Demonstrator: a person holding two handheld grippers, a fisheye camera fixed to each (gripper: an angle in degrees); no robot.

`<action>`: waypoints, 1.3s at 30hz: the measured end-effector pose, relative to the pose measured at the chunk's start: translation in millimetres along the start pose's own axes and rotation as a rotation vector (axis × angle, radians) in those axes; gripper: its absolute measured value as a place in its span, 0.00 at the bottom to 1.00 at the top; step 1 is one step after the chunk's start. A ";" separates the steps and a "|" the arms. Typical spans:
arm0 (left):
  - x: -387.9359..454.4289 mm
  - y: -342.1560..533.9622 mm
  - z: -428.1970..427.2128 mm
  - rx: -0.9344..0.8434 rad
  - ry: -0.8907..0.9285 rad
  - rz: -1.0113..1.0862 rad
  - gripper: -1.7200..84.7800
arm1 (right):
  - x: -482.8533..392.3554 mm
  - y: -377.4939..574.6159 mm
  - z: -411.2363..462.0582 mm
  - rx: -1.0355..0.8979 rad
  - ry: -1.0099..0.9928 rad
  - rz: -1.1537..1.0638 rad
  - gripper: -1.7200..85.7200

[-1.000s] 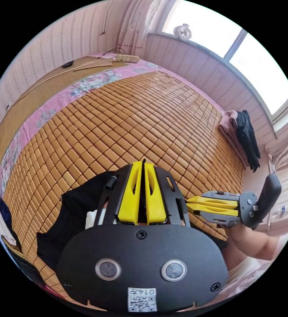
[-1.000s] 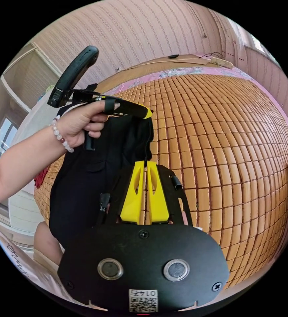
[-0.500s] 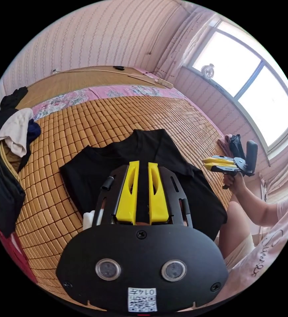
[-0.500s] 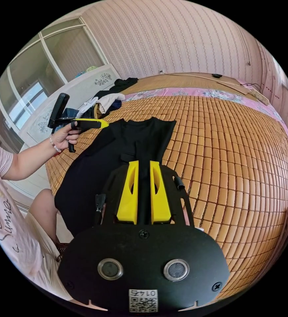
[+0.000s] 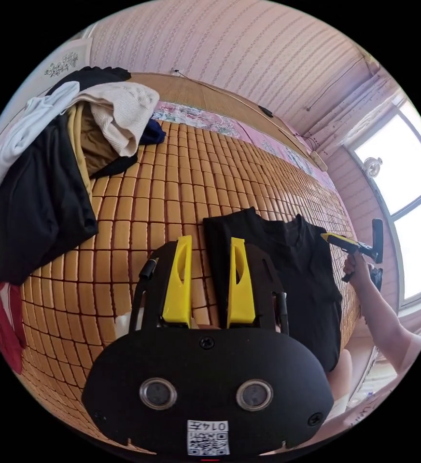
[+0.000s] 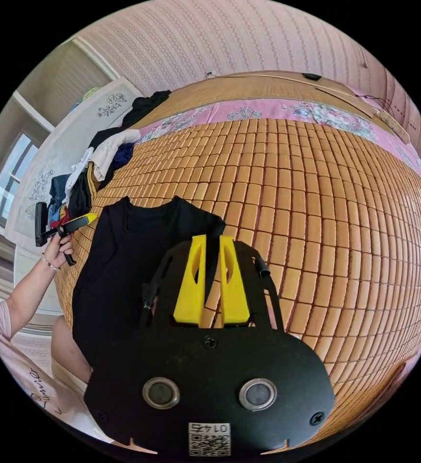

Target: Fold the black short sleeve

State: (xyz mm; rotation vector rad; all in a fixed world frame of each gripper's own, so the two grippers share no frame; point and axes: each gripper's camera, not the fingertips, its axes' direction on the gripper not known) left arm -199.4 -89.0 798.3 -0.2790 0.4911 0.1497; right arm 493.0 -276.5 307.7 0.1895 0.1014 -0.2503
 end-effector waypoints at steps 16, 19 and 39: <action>-4.9 -48.1 -91.2 0.112 0.201 0.021 0.01 | 13.2 -30.9 -71.6 0.144 -0.058 0.004 0.03; 21.4 -18.0 -134.5 0.105 0.218 0.166 0.01 | 8.4 -5.7 -104.3 0.183 -0.154 -0.029 0.03; 68.0 258.7 -182.3 -0.197 0.208 0.261 0.01 | -30.8 232.2 -78.9 -0.105 -0.238 0.102 0.03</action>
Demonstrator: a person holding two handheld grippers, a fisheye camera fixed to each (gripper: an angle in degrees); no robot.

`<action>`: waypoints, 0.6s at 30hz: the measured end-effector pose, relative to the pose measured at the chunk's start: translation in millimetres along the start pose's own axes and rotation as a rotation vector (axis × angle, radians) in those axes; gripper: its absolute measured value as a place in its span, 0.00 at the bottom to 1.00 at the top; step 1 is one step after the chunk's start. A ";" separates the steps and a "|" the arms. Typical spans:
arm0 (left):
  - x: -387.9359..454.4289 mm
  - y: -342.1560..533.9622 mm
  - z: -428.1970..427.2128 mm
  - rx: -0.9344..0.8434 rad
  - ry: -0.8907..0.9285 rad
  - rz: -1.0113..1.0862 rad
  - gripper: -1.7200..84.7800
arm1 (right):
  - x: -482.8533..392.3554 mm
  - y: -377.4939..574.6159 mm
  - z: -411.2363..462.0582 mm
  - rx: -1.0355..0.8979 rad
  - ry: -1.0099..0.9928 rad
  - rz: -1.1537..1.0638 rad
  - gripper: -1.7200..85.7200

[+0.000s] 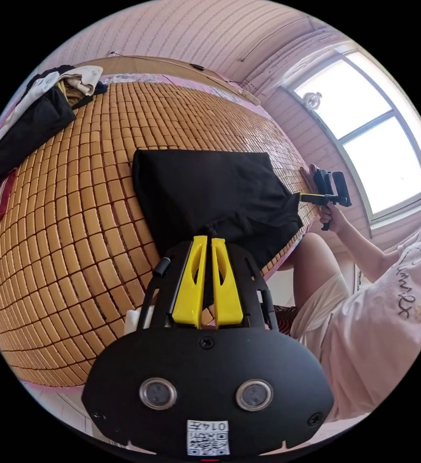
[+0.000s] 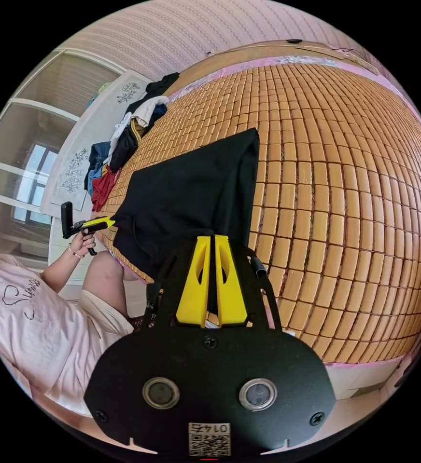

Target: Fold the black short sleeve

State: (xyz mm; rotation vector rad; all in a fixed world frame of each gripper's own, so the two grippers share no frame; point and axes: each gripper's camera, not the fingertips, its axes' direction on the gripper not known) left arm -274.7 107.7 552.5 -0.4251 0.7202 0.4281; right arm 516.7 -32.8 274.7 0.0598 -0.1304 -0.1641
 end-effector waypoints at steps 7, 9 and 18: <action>21.6 31.0 -7.1 0.011 0.013 0.044 0.02 | -24.8 2.4 6.4 -0.013 0.033 -0.036 0.03; 22.0 41.7 5.2 -0.030 -0.031 0.016 0.03 | -20.1 3.9 24.9 -0.070 0.058 0.016 0.03; 78.0 24.3 -26.7 0.061 -0.145 0.081 0.02 | -93.0 -3.4 27.0 -0.084 0.181 -0.087 0.02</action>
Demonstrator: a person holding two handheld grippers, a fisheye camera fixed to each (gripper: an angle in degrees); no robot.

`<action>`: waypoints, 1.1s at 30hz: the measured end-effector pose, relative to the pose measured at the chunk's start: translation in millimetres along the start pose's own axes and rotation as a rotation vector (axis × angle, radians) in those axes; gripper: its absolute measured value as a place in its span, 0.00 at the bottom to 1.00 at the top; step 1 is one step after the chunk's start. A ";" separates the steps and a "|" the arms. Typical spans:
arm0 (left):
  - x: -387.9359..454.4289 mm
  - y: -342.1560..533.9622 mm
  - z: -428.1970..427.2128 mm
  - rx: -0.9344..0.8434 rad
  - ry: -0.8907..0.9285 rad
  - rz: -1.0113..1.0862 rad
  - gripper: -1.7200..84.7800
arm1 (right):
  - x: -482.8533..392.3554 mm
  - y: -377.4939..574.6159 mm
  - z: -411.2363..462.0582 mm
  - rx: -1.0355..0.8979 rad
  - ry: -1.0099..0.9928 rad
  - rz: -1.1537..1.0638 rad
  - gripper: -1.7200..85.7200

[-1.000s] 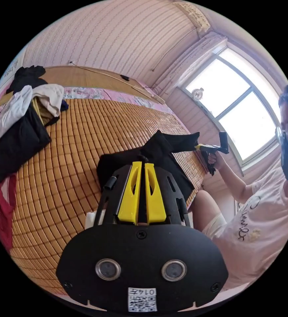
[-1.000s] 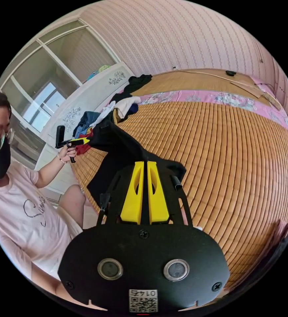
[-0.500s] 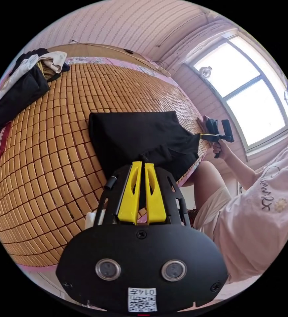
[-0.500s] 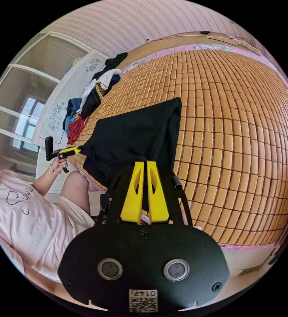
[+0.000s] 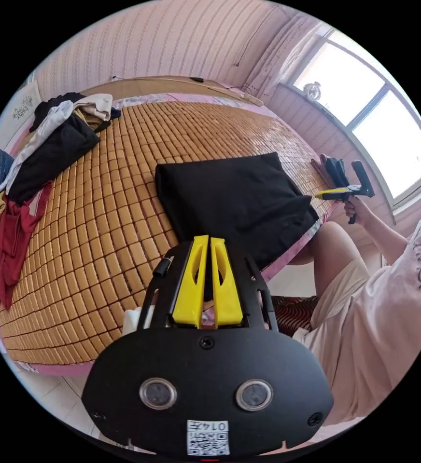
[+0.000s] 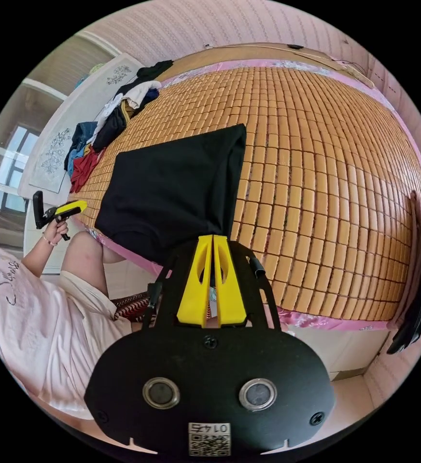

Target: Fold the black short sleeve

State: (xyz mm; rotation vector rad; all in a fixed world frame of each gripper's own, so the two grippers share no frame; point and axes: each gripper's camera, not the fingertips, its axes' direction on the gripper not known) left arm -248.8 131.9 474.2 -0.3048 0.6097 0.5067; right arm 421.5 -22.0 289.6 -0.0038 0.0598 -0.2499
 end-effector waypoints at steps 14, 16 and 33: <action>143.4 -12.7 93.0 -0.279 0.034 0.250 0.01 | -162.5 -62.9 97.0 -0.348 0.013 -0.335 0.02; 151.0 -13.1 91.9 -0.277 0.021 0.268 0.01 | -171.8 -69.5 93.7 -0.311 0.023 -0.333 0.02; 189.1 -6.9 80.5 -0.295 0.027 0.303 0.01 | -247.3 -137.2 109.7 -0.325 0.143 -0.401 0.01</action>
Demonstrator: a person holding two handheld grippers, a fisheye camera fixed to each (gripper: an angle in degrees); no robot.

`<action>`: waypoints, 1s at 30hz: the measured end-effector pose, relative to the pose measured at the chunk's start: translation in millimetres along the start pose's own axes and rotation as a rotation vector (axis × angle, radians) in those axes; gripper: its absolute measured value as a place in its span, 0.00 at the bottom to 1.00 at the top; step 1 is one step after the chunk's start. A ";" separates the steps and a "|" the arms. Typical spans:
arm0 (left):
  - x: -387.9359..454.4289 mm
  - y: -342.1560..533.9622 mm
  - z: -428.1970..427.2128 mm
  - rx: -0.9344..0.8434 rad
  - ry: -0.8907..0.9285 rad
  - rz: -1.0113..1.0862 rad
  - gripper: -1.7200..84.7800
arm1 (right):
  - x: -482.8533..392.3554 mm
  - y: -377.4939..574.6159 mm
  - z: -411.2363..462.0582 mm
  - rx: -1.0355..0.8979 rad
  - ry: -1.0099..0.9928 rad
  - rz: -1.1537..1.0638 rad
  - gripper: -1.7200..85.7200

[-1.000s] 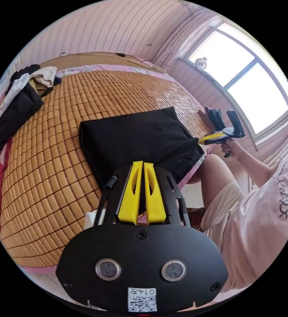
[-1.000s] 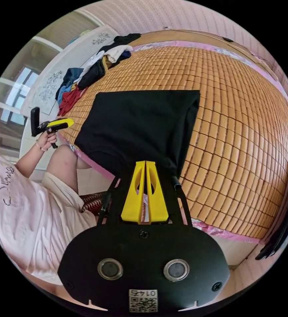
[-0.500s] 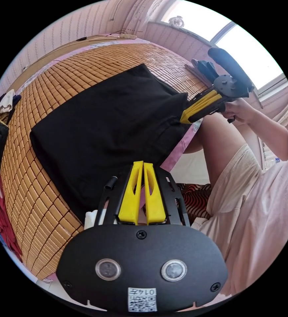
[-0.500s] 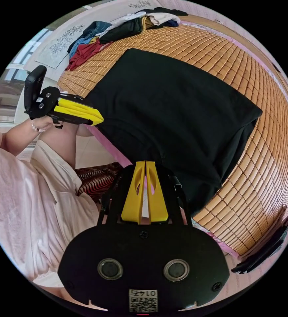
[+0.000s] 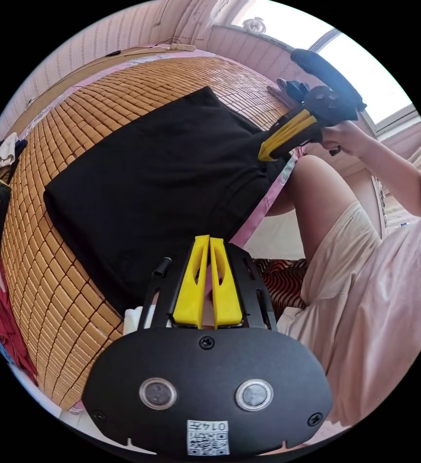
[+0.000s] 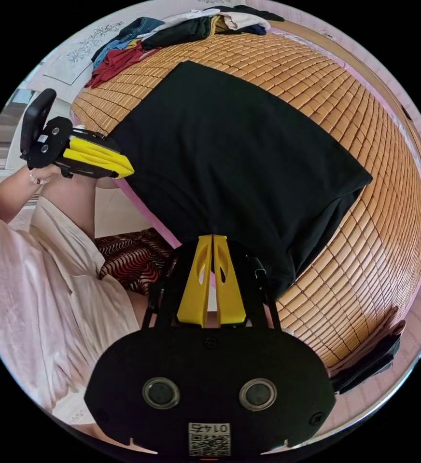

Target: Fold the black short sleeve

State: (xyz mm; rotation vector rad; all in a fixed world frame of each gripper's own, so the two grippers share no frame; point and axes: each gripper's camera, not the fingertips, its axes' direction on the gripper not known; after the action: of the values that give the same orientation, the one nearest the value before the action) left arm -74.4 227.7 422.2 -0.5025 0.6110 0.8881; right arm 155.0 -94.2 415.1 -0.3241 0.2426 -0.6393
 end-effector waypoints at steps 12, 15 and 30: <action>62.2 -58.7 50.2 0.002 -0.116 0.129 0.01 | 4.3 -194.4 18.5 -0.118 0.251 -0.148 0.01; 71.1 -53.2 51.6 0.011 -0.137 0.147 0.01 | 3.8 -212.9 12.4 -0.189 0.294 -0.187 0.01; 74.5 -21.7 41.8 0.129 -0.063 0.073 0.01 | 60.0 -215.6 10.7 -0.209 0.205 -0.108 0.01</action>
State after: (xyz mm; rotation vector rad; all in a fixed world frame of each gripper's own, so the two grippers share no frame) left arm -8.7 284.0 405.4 -0.3363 0.6275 0.9237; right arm 88.0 -291.7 497.0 -0.4749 0.4929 -0.7572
